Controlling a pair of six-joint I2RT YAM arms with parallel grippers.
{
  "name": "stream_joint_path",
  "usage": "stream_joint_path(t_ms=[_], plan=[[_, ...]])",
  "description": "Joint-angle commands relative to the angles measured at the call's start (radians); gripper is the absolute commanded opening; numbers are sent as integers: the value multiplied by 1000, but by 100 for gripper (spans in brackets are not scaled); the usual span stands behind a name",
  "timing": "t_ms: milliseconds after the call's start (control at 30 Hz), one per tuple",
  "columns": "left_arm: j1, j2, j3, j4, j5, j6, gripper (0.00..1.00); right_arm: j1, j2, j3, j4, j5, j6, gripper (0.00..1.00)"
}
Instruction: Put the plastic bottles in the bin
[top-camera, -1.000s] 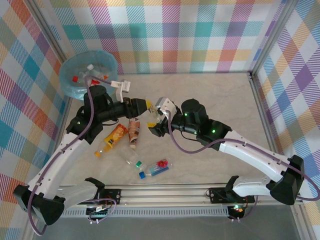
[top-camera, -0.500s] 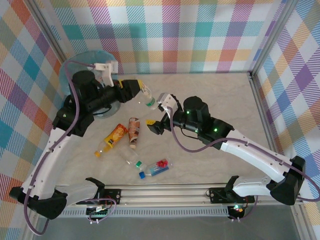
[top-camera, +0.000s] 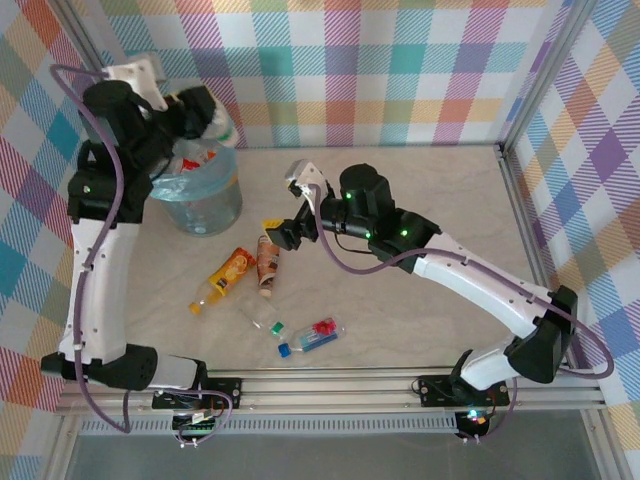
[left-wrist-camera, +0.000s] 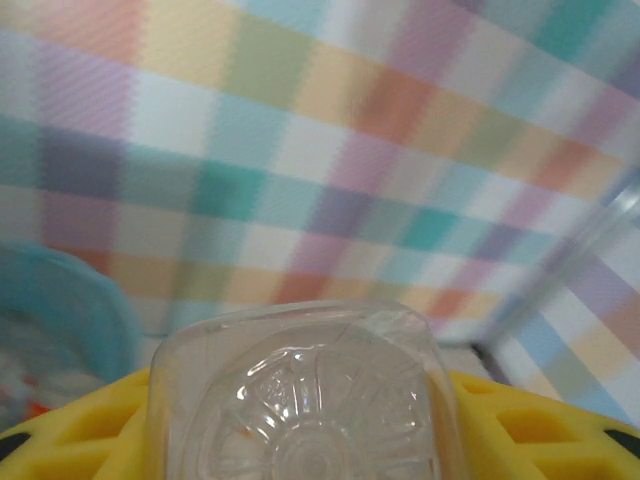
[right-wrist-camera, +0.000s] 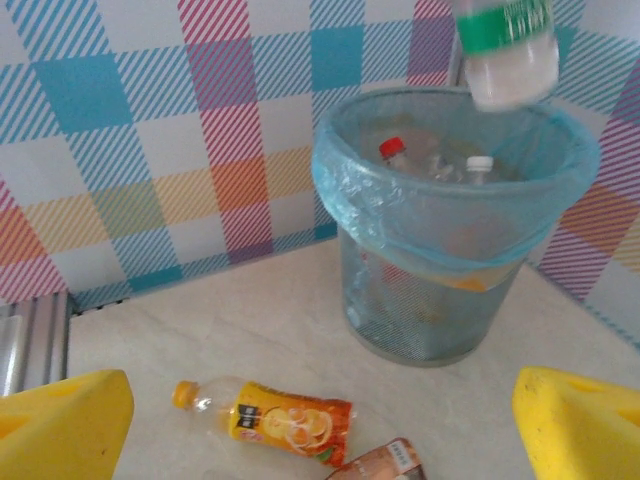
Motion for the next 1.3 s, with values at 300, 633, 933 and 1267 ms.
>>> stream_joint_path(t_ms=[300, 633, 933, 1267], plan=[[305, 303, 162, 12, -140, 11, 16, -1, 39, 63, -63, -86, 123, 95], [351, 500, 114, 54, -73, 85, 27, 1, 80, 101, -106, -119, 152, 94], [351, 566, -14, 91, 1, 117, 38, 1, 86, 80, -125, -120, 174, 93], [351, 635, -11, 24, 16, 157, 48, 1, 88, 66, -130, -125, 175, 93]])
